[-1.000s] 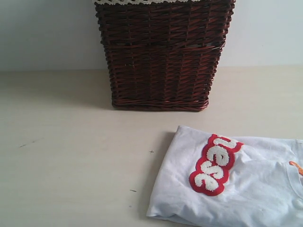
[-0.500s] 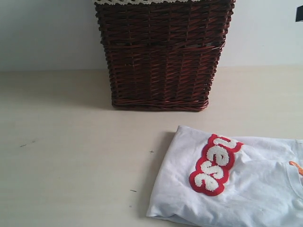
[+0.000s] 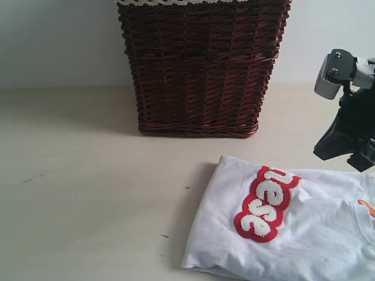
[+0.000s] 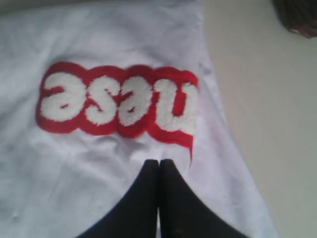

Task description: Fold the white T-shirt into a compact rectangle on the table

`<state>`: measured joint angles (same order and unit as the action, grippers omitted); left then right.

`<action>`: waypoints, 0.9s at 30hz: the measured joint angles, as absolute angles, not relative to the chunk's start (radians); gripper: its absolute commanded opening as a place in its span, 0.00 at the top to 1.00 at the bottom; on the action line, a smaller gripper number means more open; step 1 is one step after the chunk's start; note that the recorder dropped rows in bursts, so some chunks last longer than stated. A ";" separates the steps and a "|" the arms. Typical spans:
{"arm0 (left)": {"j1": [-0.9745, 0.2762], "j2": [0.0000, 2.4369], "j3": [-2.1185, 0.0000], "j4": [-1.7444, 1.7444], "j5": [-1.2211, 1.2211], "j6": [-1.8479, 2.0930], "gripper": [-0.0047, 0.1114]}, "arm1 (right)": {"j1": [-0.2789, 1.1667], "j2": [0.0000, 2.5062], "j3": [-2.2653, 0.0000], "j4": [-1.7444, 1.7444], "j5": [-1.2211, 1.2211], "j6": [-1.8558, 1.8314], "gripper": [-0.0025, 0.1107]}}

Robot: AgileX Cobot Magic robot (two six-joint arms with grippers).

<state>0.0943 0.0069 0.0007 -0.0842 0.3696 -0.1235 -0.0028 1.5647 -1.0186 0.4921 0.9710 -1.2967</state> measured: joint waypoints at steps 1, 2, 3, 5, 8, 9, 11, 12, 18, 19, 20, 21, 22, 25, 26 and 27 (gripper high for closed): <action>0.094 0.007 0.001 -0.084 0.370 -0.124 0.96 | -0.003 1.581 -1.018 0.484 0.950 -1.264 0.87; 0.094 0.007 0.001 -0.084 0.370 -0.124 0.96 | -0.005 1.595 -1.018 0.469 0.939 -1.237 0.82; 0.094 0.007 0.001 -0.084 0.370 -0.124 0.96 | -0.006 1.613 -1.018 0.445 0.930 -1.206 0.75; 0.094 0.007 0.001 -0.084 0.370 -0.124 0.96 | -0.006 1.651 -1.018 0.388 0.927 -1.161 0.63; 0.094 0.007 0.001 -0.084 0.370 -0.124 0.96 | -0.007 1.714 -1.018 0.336 0.927 -1.135 0.47; 0.094 0.007 0.001 -0.084 0.370 -0.124 0.96 | -0.007 1.731 -1.018 0.325 0.927 -1.132 0.45; 0.094 0.007 0.001 -0.084 0.370 -0.124 0.96 | -0.007 1.760 -1.018 0.317 0.927 -1.136 0.45; 0.094 0.007 0.001 -0.084 0.370 -0.124 0.96 | -0.007 1.768 -1.018 0.315 0.927 -1.139 0.45; 0.094 0.007 0.001 -0.084 0.370 -0.124 0.96 | -0.007 1.825 -1.018 0.248 0.930 -1.163 0.45; 0.094 0.007 0.001 -0.084 0.370 -0.124 0.96 | -0.007 1.834 -1.018 0.240 0.937 -1.163 0.45; 0.094 0.007 0.001 -0.084 0.370 -0.124 0.96 | -0.007 1.842 -1.018 0.236 0.947 -1.165 0.45; 0.094 0.007 0.001 -0.084 0.370 -0.124 0.96 | -0.007 1.851 -1.018 0.231 0.964 -1.165 0.45; 0.094 0.007 0.001 -0.084 0.370 -0.124 0.96 | -0.007 1.862 -1.018 0.229 0.982 -1.168 0.46; 0.094 0.007 0.001 -0.084 0.370 -0.124 0.96 | -0.007 1.890 -1.001 0.229 1.028 -1.187 0.56; 0.094 0.007 0.001 -0.084 0.370 -0.124 0.96 | -0.007 1.899 -0.996 0.229 1.036 -1.190 0.62; 0.094 0.007 0.001 -0.084 0.370 -0.124 0.96 | -0.007 1.902 -0.989 0.229 1.044 -1.194 0.67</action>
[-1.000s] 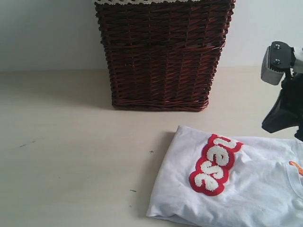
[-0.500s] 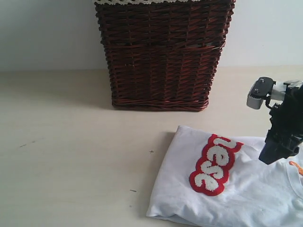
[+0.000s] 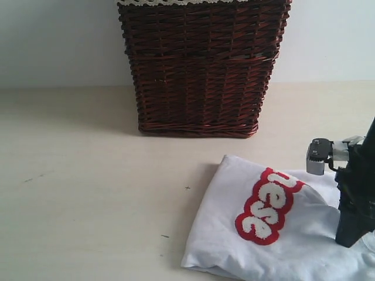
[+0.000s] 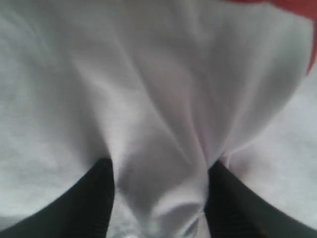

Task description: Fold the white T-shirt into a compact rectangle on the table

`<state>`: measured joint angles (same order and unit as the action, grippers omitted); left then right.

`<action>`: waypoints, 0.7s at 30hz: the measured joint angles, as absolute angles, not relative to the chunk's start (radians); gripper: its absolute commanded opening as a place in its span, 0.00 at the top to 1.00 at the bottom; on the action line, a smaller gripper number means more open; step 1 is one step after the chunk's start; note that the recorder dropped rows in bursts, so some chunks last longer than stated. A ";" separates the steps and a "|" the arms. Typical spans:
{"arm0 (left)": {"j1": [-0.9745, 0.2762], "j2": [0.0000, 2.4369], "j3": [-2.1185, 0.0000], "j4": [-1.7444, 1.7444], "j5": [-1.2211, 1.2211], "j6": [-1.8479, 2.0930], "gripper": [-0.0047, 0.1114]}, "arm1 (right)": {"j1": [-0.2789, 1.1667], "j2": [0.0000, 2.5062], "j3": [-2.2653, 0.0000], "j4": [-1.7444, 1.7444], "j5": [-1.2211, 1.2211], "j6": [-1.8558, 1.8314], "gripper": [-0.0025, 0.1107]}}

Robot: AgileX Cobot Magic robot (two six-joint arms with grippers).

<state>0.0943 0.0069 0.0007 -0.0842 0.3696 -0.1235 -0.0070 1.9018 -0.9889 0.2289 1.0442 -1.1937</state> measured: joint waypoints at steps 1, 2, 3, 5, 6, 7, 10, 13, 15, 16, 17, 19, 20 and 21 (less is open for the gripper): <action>0.094 0.007 0.001 -0.084 0.370 -0.124 0.96 | -0.007 1.904 -0.987 0.226 1.049 -1.194 0.74; 0.094 0.007 0.001 -0.084 0.370 -0.124 0.96 | -0.007 1.904 -0.986 0.222 1.057 -1.194 0.80; 0.094 0.007 0.001 -0.084 0.370 -0.124 0.96 | -0.007 1.904 -0.986 0.218 1.061 -1.194 0.84; 0.094 0.007 0.001 -0.084 0.370 -0.124 0.96 | -0.007 1.895 -0.986 0.213 1.061 -1.195 0.93; 0.094 0.007 0.001 -0.084 0.370 -0.124 0.96 | -0.007 1.889 -0.986 0.213 1.061 -1.196 0.97; 0.094 0.007 0.001 -0.084 0.370 -0.124 0.96 | -0.007 1.881 -0.984 0.211 1.062 -1.198 0.98; 0.094 0.007 0.001 -0.084 0.370 -0.124 0.96 | -0.007 1.856 -0.984 0.207 1.058 -1.198 0.98; 0.094 0.007 0.001 -0.084 0.370 -0.124 0.96 | -0.007 1.826 -0.984 0.204 1.032 -1.198 0.98; 0.094 0.007 0.001 -0.084 0.370 -0.124 0.96 | -0.007 1.809 -0.984 0.203 0.998 -1.196 0.98; 0.094 0.007 0.001 -0.084 0.370 -0.124 0.96 | -0.007 1.802 -0.984 0.203 0.972 -1.188 0.98; 0.094 0.007 0.001 -0.084 0.370 -0.124 0.96 | -0.007 1.797 -0.984 0.200 0.943 -1.175 0.98; 0.094 0.007 0.001 -0.084 0.370 -0.124 0.96 | -0.007 1.793 -0.984 0.192 0.884 -1.138 0.98; 0.094 0.007 0.001 -0.084 0.370 -0.124 0.96 | -0.007 1.793 -0.984 0.189 0.862 -1.126 0.98; 0.094 0.007 0.001 -0.084 0.370 -0.124 0.96 | -0.007 1.793 -0.984 0.187 0.838 -1.111 0.98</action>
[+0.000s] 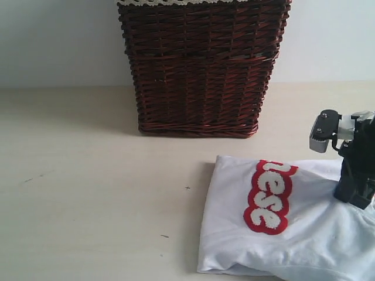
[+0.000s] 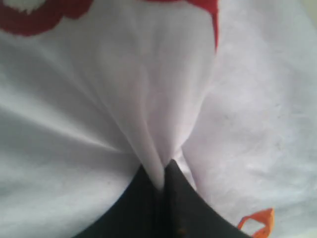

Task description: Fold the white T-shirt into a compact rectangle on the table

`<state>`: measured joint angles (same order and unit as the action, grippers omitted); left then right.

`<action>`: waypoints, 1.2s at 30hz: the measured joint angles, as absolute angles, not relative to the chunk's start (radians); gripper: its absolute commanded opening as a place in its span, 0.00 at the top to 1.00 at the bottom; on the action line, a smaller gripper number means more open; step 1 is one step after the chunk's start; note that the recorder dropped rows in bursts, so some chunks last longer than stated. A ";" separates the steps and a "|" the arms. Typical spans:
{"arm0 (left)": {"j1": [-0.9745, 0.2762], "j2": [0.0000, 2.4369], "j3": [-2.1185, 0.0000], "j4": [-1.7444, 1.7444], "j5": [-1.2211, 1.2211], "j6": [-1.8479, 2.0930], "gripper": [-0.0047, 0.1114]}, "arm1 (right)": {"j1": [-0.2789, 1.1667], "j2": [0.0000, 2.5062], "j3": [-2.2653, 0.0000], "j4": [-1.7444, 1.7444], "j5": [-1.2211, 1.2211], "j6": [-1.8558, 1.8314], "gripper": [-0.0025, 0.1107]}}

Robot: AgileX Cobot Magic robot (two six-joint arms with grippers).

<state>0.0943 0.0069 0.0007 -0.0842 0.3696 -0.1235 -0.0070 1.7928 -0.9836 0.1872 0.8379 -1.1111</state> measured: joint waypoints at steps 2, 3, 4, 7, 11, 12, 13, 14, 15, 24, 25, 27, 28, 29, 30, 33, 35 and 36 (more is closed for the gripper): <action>0.094 0.007 0.001 -0.084 0.370 -0.124 0.96 | -0.007 1.799 -0.984 0.184 0.806 -1.091 0.98; 0.094 0.007 0.001 -0.084 0.370 -0.124 0.96 | -0.007 1.805 -0.984 0.184 0.793 -1.084 0.97; 0.094 0.007 0.001 -0.084 0.370 -0.124 0.96 | -0.007 1.813 -0.984 0.184 0.779 -1.082 0.95; 0.094 0.007 0.001 -0.084 0.370 -0.124 0.96 | -0.007 1.831 -0.984 0.180 0.740 -1.078 0.82; 0.094 0.007 0.001 -0.084 0.370 -0.124 0.96 | -0.007 1.833 -0.984 0.177 0.682 -1.078 0.57; 0.094 0.007 0.001 -0.084 0.370 -0.124 0.96 | -0.007 1.833 -0.984 0.177 0.670 -1.078 0.52; 0.094 0.007 0.001 -0.084 0.370 -0.124 0.96 | -0.007 1.830 -0.984 0.175 0.659 -1.078 0.49; 0.094 0.007 0.001 -0.084 0.370 -0.124 0.96 | -0.007 1.825 -0.984 0.175 0.654 -1.078 0.47; 0.094 0.007 0.001 -0.084 0.370 -0.124 0.96 | -0.007 1.818 -0.984 0.175 0.650 -1.078 0.46; 0.094 0.007 0.001 -0.084 0.370 -0.124 0.96 | -0.007 1.603 -0.982 0.234 0.675 -1.078 0.46; 0.094 0.007 0.001 -0.084 0.370 -0.124 0.96 | -0.007 1.577 -0.982 0.264 0.712 -1.078 0.46; 0.094 0.007 0.001 -0.084 0.370 -0.124 0.96 | -0.007 1.544 -0.982 0.322 0.848 -1.105 0.46; 0.094 0.007 0.001 -0.084 0.370 -0.124 0.96 | -0.007 1.535 -0.982 0.352 0.940 -1.132 0.46; 0.094 0.007 0.001 -0.084 0.370 -0.124 0.96 | -0.007 1.533 -0.982 0.374 1.038 -1.169 0.46; 0.094 0.007 0.001 -0.084 0.370 -0.124 0.96 | -0.007 1.530 -0.970 0.389 1.108 -1.211 0.45; 0.094 0.007 0.001 -0.084 0.370 -0.124 0.96 | -0.007 1.528 -0.917 0.389 1.188 -1.308 0.40; 0.094 0.007 0.001 -0.084 0.370 -0.124 0.96 | -0.007 1.528 -0.857 0.363 1.199 -1.363 0.38; 0.094 0.007 0.001 -0.084 0.370 -0.124 0.96 | -0.007 1.528 -0.829 0.350 1.182 -1.383 0.37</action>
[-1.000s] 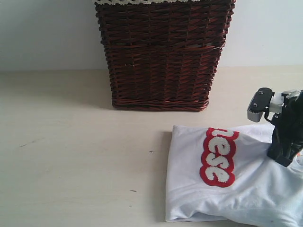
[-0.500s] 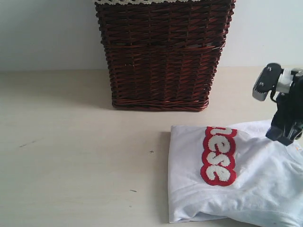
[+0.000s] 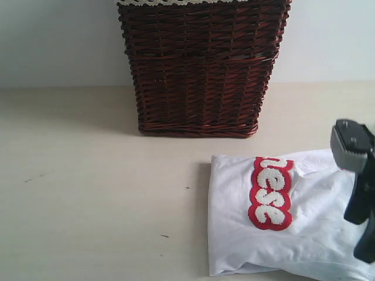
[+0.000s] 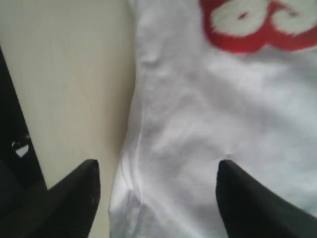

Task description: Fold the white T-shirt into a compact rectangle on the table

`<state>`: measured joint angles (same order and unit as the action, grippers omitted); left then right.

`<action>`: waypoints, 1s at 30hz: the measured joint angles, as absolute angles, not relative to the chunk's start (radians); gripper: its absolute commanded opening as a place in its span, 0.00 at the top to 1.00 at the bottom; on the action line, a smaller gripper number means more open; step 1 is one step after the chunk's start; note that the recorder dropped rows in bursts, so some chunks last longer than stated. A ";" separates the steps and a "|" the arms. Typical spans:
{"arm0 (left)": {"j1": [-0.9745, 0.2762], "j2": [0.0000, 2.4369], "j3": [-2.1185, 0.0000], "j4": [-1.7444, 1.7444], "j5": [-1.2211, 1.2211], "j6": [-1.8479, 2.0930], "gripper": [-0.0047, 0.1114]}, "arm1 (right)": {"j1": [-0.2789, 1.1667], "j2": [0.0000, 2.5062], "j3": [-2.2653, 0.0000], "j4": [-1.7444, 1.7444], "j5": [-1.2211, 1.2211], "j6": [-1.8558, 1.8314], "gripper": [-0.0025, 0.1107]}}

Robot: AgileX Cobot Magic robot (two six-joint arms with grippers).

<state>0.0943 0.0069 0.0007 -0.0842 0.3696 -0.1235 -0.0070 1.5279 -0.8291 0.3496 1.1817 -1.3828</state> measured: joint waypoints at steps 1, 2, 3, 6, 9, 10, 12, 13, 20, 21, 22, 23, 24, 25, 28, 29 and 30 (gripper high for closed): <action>0.094 0.007 0.001 -0.084 0.370 -0.124 0.96 | -0.007 1.526 -0.796 0.330 1.148 -1.406 0.37; 0.094 0.007 0.001 -0.084 0.370 -0.124 0.96 | -0.007 1.526 -0.761 0.308 1.108 -1.423 0.37; 0.094 0.007 0.001 -0.084 0.370 -0.124 0.96 | -0.007 1.526 -0.736 0.287 1.068 -1.433 0.37; 0.094 0.007 0.001 -0.084 0.370 -0.124 0.96 | -0.007 1.526 -0.685 0.246 1.008 -1.451 0.37; 0.094 0.007 0.001 -0.084 0.370 -0.124 0.96 | -0.007 1.526 -0.647 0.238 0.977 -1.474 0.37; 0.094 0.007 0.001 -0.084 0.370 -0.124 0.96 | -0.007 1.526 -0.634 0.237 0.956 -1.482 0.37; 0.094 0.007 0.001 -0.084 0.370 -0.124 0.96 | -0.007 1.526 -0.611 0.237 0.894 -1.495 0.40; 0.094 0.007 0.001 -0.084 0.370 -0.124 0.96 | -0.007 1.526 -0.600 0.236 0.862 -1.500 0.43; 0.094 0.007 0.001 -0.084 0.370 -0.124 0.96 | -0.007 1.526 -0.588 0.218 0.784 -1.506 0.87; 0.094 0.007 0.001 -0.084 0.370 -0.124 0.96 | -0.007 1.526 -0.588 0.215 0.784 -1.502 0.92; 0.094 0.007 0.001 -0.084 0.370 -0.124 0.96 | -0.007 1.526 -0.588 0.215 0.780 -1.492 0.96; 0.094 0.007 0.001 -0.084 0.370 -0.124 0.96 | -0.007 1.526 -0.588 0.213 0.772 -1.479 0.98; 0.094 0.007 0.001 -0.084 0.370 -0.124 0.96 | -0.007 1.526 -0.588 0.214 0.763 -1.466 0.98; 0.094 0.007 0.001 -0.084 0.370 -0.124 0.96 | -0.007 1.526 -0.588 0.214 0.751 -1.451 0.98; 0.094 0.007 0.001 -0.084 0.370 -0.124 0.96 | -0.007 1.519 -0.595 0.210 0.677 -1.400 0.98; 0.094 0.007 0.001 -0.084 0.370 -0.124 0.96 | -0.007 1.518 -0.596 0.210 0.647 -1.383 0.98; 0.094 0.007 0.001 -0.084 0.370 -0.124 0.96 | -0.007 1.518 -0.599 0.207 0.622 -1.368 0.98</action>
<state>0.0943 0.0069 0.0007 -0.0842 0.3696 -0.1235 -0.0070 1.5176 -0.5986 0.2075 0.6217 -1.3676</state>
